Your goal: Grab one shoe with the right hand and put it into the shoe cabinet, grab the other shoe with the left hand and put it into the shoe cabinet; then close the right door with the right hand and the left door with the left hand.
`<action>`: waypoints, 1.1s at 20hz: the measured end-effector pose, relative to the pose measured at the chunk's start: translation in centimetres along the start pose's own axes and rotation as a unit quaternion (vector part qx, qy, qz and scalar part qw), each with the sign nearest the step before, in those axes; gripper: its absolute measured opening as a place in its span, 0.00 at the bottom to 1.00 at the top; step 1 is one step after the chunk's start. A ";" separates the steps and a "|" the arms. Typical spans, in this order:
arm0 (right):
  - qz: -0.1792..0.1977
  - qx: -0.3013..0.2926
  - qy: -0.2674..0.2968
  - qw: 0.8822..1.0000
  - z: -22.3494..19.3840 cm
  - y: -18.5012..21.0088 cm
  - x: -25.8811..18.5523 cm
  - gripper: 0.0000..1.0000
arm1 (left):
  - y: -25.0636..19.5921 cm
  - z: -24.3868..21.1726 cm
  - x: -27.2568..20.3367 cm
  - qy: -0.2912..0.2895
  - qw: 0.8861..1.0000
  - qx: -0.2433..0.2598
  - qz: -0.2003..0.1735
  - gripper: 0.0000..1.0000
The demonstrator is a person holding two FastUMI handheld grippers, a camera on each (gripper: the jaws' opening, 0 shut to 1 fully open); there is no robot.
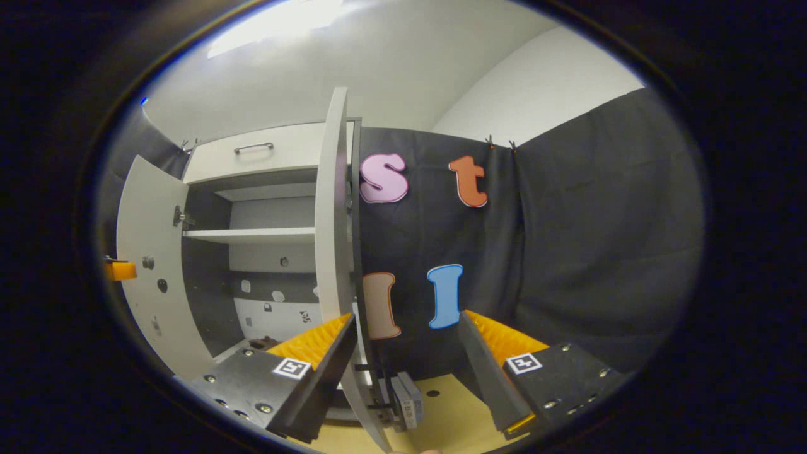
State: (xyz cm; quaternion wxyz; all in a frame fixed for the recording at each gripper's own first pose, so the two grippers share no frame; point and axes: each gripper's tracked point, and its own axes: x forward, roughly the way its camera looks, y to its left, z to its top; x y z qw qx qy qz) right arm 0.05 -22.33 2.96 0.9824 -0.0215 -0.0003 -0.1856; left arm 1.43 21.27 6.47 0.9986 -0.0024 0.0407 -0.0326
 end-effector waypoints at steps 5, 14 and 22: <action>0.029 0.011 0.010 0.999 -0.2 1.4 0.2 0.96 | 0.0 0.0 -0.3 0.000 1.000 -0.002 0.000 0.94; 0.102 0.020 0.019 0.994 -0.8 7.4 -0.1 0.96 | 2.4 0.8 -2.8 -0.012 0.999 -0.006 0.038 0.94; 0.214 0.037 0.043 0.975 -2.4 17.9 -0.5 0.96 | 7.7 2.1 -7.1 -0.027 0.994 0.004 0.107 0.91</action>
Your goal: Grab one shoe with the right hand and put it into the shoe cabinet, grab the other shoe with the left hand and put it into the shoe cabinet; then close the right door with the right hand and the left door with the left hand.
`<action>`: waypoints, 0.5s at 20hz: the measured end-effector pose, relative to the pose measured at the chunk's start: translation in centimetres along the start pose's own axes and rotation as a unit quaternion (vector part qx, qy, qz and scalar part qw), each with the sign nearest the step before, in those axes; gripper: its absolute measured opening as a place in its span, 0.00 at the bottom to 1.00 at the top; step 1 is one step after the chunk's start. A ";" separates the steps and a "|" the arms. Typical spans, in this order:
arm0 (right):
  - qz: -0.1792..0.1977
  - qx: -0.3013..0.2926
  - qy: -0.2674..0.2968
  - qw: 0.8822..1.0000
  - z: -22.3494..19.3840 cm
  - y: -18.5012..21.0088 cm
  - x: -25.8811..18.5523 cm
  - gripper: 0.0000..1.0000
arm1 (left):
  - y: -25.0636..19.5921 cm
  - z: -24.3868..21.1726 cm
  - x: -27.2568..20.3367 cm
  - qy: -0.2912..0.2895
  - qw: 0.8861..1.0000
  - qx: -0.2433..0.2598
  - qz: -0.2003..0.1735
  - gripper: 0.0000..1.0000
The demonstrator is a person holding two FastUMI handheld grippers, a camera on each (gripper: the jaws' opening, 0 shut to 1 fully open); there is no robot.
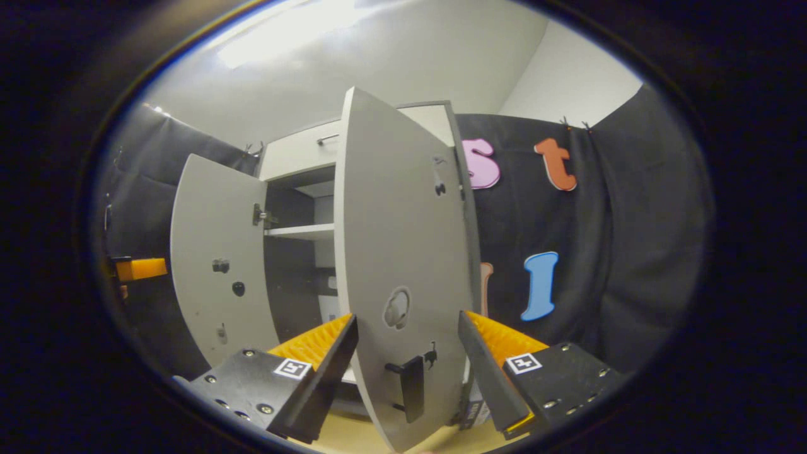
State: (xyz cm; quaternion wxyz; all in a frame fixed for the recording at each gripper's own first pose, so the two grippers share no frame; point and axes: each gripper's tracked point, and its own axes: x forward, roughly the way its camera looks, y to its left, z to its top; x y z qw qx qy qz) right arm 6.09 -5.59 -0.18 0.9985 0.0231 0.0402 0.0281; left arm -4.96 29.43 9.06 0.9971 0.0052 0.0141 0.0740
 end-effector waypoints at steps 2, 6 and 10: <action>0.017 0.007 0.002 1.000 0.0 1.4 0.6 0.96 | 1.7 -0.2 -0.3 0.000 1.000 0.001 0.016 0.92; 0.039 0.011 0.003 0.999 -0.3 3.4 0.7 0.96 | 4.6 -0.7 -0.6 0.009 0.999 0.005 0.049 0.91; 0.044 0.016 0.010 0.999 -0.8 4.0 0.9 0.97 | 7.0 -1.3 -0.2 0.017 0.997 0.002 0.073 0.92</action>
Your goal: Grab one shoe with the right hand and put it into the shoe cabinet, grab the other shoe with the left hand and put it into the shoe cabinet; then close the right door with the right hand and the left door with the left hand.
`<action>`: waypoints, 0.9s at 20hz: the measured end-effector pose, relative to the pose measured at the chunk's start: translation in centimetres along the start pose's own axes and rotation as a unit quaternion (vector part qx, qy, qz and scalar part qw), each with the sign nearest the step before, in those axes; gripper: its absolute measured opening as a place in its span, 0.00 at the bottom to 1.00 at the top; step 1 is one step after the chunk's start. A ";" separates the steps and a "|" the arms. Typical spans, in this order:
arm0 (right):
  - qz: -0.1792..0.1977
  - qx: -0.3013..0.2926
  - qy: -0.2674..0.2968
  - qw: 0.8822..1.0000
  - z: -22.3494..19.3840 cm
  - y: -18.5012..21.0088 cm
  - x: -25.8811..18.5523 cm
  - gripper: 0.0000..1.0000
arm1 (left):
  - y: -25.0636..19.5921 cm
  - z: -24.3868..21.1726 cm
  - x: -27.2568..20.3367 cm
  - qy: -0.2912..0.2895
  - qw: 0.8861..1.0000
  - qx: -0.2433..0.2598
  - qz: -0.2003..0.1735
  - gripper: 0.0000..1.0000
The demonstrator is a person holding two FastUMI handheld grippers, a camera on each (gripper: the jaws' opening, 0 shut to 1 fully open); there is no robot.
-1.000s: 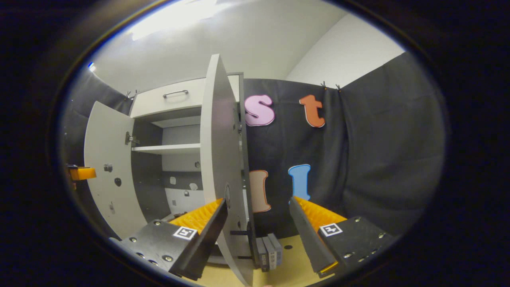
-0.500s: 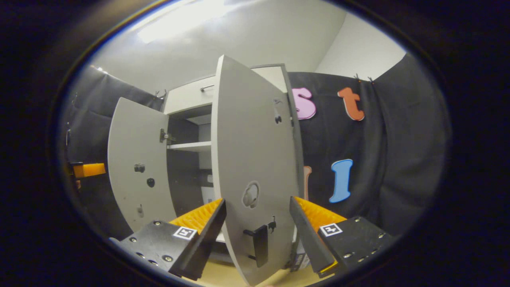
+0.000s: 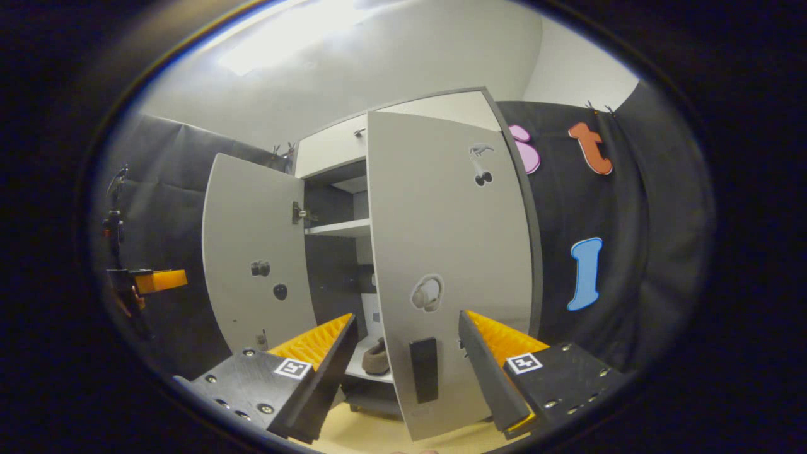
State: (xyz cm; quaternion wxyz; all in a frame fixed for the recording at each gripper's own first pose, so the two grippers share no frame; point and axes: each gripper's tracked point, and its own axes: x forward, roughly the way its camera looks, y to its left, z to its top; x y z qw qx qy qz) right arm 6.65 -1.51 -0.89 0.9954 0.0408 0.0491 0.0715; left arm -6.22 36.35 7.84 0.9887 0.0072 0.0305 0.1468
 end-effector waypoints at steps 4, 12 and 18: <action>-0.004 -0.003 0.001 1.000 -0.1 0.1 -0.1 0.97 | 1.2 -1.1 1.5 0.009 1.000 -0.006 0.009 0.92; -0.031 -0.005 -0.002 1.000 0.0 -1.5 -0.8 0.97 | 0.0 -3.7 4.0 0.039 0.999 -0.014 -0.010 0.95; -0.037 -0.008 0.000 0.999 -0.2 -2.1 -0.9 0.97 | -1.1 -4.5 4.4 0.050 0.998 -0.003 -0.024 0.95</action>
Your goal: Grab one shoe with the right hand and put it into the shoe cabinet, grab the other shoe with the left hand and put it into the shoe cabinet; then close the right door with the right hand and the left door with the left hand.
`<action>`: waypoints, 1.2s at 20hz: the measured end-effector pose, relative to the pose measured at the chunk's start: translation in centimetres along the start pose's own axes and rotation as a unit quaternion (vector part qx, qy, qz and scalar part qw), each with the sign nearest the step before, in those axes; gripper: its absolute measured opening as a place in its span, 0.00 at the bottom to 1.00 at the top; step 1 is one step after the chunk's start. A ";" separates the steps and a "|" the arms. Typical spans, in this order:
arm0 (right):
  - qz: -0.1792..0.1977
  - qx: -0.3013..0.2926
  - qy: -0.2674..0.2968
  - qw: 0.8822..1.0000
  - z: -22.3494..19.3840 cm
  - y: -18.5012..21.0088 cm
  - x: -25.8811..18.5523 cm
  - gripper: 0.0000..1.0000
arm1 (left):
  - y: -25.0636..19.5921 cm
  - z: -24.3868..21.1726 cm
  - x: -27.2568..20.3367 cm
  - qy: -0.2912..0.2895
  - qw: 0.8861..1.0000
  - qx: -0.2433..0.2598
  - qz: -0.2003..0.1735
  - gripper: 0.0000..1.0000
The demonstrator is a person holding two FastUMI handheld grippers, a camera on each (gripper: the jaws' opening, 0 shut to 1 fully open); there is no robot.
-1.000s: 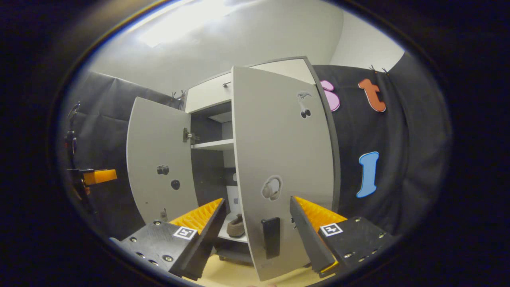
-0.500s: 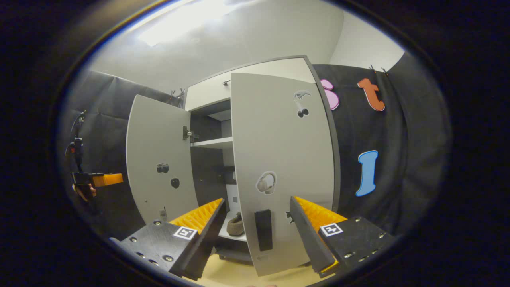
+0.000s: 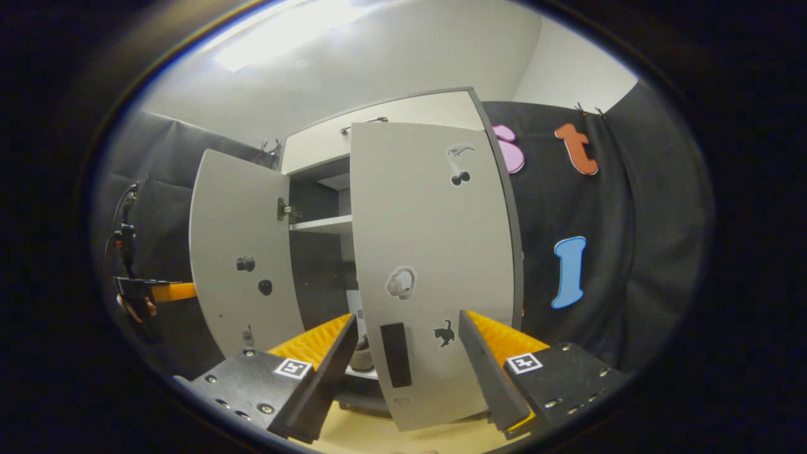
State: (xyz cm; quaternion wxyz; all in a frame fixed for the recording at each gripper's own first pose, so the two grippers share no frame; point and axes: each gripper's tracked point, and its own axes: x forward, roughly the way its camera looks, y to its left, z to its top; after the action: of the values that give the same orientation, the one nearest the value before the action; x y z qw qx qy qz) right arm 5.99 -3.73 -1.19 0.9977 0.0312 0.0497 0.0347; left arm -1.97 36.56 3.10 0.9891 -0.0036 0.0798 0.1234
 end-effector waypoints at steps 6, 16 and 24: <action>-0.002 0.011 0.002 1.000 -0.3 -0.7 0.0 0.97 | 0.0 -0.1 0.2 0.004 1.000 -0.012 -0.006 0.95; 0.006 0.006 0.007 1.000 -0.7 -0.5 0.1 0.97 | -1.3 0.0 0.4 -0.003 0.999 -0.015 -0.039 0.94; 0.000 0.007 0.009 1.000 -0.7 -0.7 0.0 0.97 | -4.5 -0.5 0.7 0.003 0.993 -0.055 -0.100 0.94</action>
State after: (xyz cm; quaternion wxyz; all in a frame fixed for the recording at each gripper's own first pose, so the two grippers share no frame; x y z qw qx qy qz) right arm 5.97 -4.33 -1.95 0.9970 0.0380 0.0587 0.0345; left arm -0.32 32.31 2.40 0.9946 -0.0662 0.0750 0.0283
